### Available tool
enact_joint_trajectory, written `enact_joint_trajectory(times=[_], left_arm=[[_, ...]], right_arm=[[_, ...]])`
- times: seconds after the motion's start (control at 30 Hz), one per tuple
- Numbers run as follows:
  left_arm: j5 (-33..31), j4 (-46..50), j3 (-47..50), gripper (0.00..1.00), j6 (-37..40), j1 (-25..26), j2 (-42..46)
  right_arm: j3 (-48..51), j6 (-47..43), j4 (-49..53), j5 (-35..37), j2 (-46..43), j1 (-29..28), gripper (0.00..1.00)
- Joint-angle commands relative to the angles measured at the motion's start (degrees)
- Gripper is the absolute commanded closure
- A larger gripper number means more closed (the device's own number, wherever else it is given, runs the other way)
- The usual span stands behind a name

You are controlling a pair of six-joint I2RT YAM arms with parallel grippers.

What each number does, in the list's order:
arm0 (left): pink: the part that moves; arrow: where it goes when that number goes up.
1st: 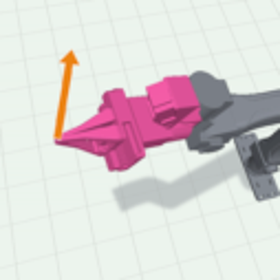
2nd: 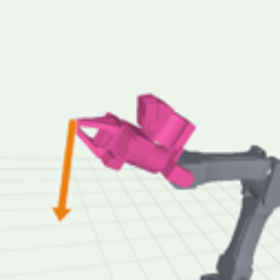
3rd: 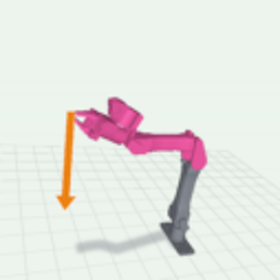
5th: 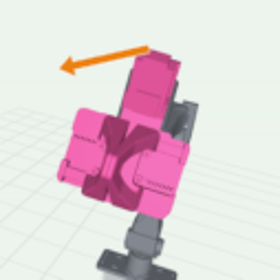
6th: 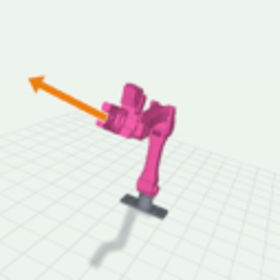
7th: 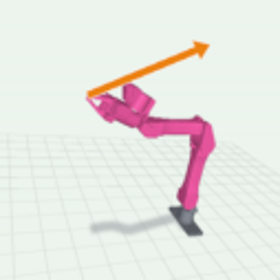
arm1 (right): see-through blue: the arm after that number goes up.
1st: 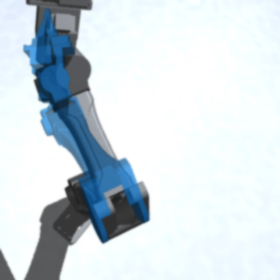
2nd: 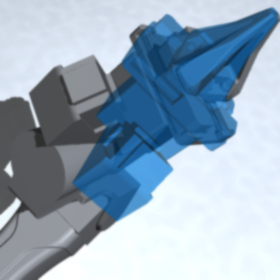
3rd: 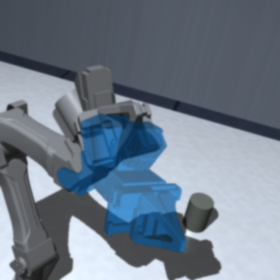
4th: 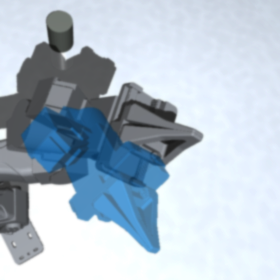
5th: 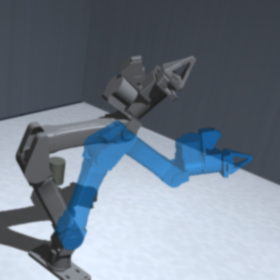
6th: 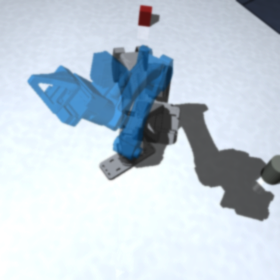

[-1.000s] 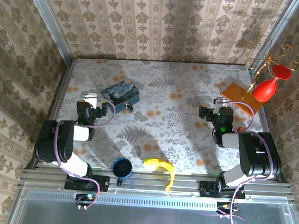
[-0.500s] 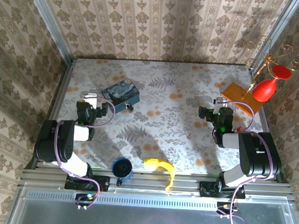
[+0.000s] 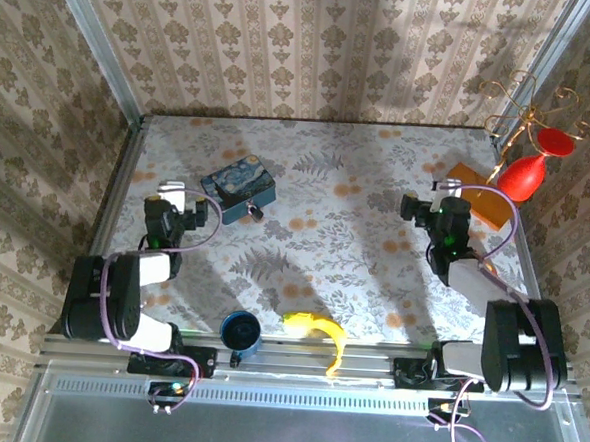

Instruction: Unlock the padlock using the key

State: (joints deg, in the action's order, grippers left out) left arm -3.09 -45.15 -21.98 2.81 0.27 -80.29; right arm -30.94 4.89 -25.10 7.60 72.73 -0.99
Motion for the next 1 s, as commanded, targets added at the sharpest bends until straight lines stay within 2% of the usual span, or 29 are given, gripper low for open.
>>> enact_joint_trajectory(times=[0.0, 0.07, 0.2, 0.4, 0.53, 0.6, 0.8, 0.97], left_arm=[[-2.7, 6.4, -1.6, 0.0, -2.5, -0.2, 6.7], [-3.1, 9.5, -1.9, 0.0, -4.1, -0.2, 10.6], [-4.0, 18.8, -4.0, 0.0, -8.4, 0.8, 17.3], [-0.3, 29.8, -5.2, 0.0, -19.4, 4.0, 23.3], [-1.5, 32.3, -3.2, 0.0, -24.2, 10.3, 26.5], [-2.6, 33.4, -2.3, 0.0, -27.5, 14.1, 27.2], [-4.8, 34.6, -2.0, 0.0, -32.8, 24.3, 26.0], [-4.8, 35.0, -3.6, 0.0, -34.8, 27.4, 23.1]], right_arm=[[-3.0, 4.2, 16.7, 3.2, -4.4, -0.6, 0.0], [-4.7, 4.3, 23.5, 2.1, -6.1, -1.2, 0.0], [-5.1, 6.7, 33.0, 6.6, -10.3, -5.7, 0.0], [-7.6, 12.7, 46.7, 11.3, -13.2, -13.9, 0.0], [-9.9, 15.9, 54.3, 11.0, -11.6, -18.1, 0.11], [-11.4, 17.9, 58.2, 9.7, -10.2, -19.0, 0.2], [-13.4, 21.3, 61.7, 1.7, -4.7, -19.6, 0.38], [-12.7, 22.0, 59.8, -5.8, -0.1, -19.6, 0.43]])
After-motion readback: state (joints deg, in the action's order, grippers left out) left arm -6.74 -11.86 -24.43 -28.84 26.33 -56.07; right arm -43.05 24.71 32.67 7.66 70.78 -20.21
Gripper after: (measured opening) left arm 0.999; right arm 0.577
